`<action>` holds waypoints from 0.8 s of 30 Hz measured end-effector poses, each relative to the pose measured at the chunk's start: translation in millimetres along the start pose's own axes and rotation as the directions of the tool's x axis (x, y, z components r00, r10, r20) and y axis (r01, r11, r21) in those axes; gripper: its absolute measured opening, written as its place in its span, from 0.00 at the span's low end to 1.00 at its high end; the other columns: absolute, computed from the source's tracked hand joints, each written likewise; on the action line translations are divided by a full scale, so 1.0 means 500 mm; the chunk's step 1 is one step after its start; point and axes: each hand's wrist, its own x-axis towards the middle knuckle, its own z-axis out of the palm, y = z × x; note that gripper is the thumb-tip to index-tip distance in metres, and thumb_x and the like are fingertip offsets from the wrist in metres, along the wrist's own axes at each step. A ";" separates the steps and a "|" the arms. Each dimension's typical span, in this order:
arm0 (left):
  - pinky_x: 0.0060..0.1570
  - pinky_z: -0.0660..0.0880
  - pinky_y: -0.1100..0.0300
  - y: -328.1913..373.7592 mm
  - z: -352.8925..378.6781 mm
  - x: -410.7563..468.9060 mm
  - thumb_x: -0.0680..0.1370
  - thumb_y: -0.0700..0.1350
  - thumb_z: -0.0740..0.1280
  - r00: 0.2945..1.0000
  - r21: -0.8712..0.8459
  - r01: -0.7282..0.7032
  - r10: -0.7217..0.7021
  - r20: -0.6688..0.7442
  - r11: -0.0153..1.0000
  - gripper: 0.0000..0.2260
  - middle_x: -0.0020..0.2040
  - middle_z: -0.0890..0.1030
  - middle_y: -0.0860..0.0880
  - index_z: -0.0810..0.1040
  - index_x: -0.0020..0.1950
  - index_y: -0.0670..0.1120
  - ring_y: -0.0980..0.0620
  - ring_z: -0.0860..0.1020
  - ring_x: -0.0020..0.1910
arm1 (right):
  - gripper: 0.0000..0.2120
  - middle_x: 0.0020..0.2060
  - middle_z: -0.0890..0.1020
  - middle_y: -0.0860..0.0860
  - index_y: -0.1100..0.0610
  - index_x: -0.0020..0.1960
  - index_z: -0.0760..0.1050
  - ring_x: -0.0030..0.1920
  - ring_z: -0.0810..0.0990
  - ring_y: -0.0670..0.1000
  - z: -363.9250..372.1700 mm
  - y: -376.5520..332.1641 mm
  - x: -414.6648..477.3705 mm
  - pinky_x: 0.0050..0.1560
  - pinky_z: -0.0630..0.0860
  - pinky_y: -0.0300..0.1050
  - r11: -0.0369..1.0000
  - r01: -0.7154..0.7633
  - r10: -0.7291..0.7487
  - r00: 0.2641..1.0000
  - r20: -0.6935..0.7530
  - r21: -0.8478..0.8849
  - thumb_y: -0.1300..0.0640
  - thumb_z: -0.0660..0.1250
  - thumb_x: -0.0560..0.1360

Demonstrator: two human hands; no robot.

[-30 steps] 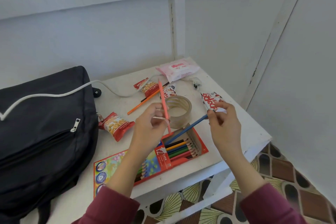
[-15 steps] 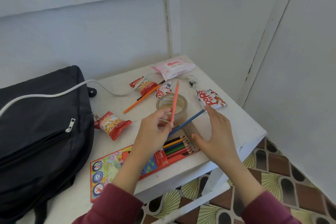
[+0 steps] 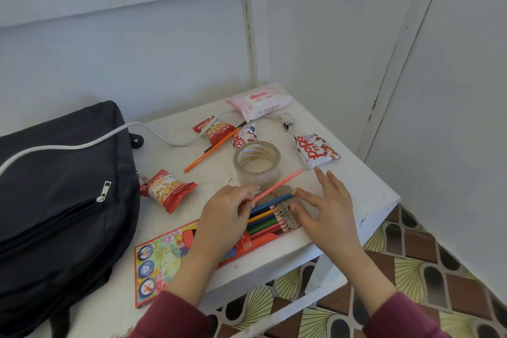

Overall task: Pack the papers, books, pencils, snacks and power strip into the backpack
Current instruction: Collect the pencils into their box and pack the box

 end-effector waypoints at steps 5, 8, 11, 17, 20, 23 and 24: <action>0.42 0.64 0.74 -0.017 -0.009 -0.010 0.72 0.36 0.68 0.999 0.079 -0.016 0.012 0.045 0.997 0.08 0.43 0.81 0.54 0.83 0.46 0.48 0.61 0.70 0.43 | 0.23 0.69 0.69 0.60 0.52 0.60 0.79 0.70 0.63 0.63 0.005 0.002 -0.004 0.68 0.56 0.55 0.999 0.007 -0.009 0.997 -0.077 -0.032 0.43 0.65 0.69; 0.44 0.63 0.74 -0.023 -0.012 -0.016 0.72 0.37 0.66 0.999 0.079 0.000 -0.004 0.044 0.997 0.09 0.45 0.80 0.54 0.82 0.46 0.48 0.60 0.70 0.45 | 0.28 0.72 0.65 0.58 0.52 0.67 0.73 0.72 0.60 0.61 0.004 -0.002 -0.006 0.69 0.53 0.52 0.998 -0.025 0.021 0.998 -0.065 -0.052 0.40 0.61 0.71; 0.45 0.66 0.68 -0.023 -0.016 -0.024 0.71 0.42 0.62 1.000 0.053 0.024 -0.025 0.002 0.998 0.09 0.46 0.79 0.55 0.81 0.45 0.49 0.59 0.72 0.46 | 0.23 0.68 0.69 0.63 0.52 0.62 0.77 0.69 0.65 0.66 0.012 0.000 -0.008 0.66 0.60 0.62 0.988 0.040 -0.051 0.996 -0.072 -0.150 0.43 0.60 0.72; 0.59 0.63 0.59 -0.028 -0.020 -0.041 0.75 0.57 0.53 0.988 0.128 -0.033 0.013 0.155 0.991 0.21 0.66 0.73 0.49 0.75 0.64 0.56 0.50 0.71 0.63 | 0.18 0.69 0.68 0.62 0.41 0.57 0.79 0.68 0.65 0.68 0.017 -0.008 0.000 0.64 0.56 0.68 0.955 0.191 -0.206 0.977 -0.047 -0.226 0.51 0.56 0.74; 0.63 0.59 0.59 -0.028 -0.020 -0.043 0.75 0.59 0.51 0.981 0.114 -0.045 0.022 0.194 0.993 0.23 0.71 0.67 0.48 0.74 0.65 0.56 0.49 0.66 0.68 | 0.20 0.72 0.64 0.61 0.39 0.60 0.76 0.71 0.61 0.66 0.015 -0.021 0.001 0.66 0.51 0.66 0.954 0.216 -0.217 0.976 0.016 -0.207 0.47 0.51 0.75; 0.63 0.59 0.60 -0.029 -0.019 -0.045 0.75 0.59 0.52 0.986 0.123 -0.031 0.011 0.165 0.992 0.22 0.70 0.69 0.48 0.77 0.62 0.54 0.49 0.68 0.67 | 0.18 0.73 0.62 0.60 0.43 0.61 0.72 0.72 0.59 0.64 0.018 -0.028 -0.004 0.68 0.49 0.65 0.954 0.192 -0.194 0.981 0.014 -0.230 0.45 0.53 0.75; 0.61 0.62 0.59 -0.029 -0.018 -0.046 0.75 0.57 0.54 0.989 0.127 -0.036 0.017 0.148 0.991 0.21 0.68 0.72 0.47 0.79 0.60 0.53 0.48 0.70 0.65 | 0.18 0.73 0.62 0.59 0.44 0.61 0.73 0.73 0.58 0.64 0.020 -0.028 -0.005 0.68 0.48 0.65 0.953 0.190 -0.192 0.981 0.013 -0.234 0.44 0.53 0.75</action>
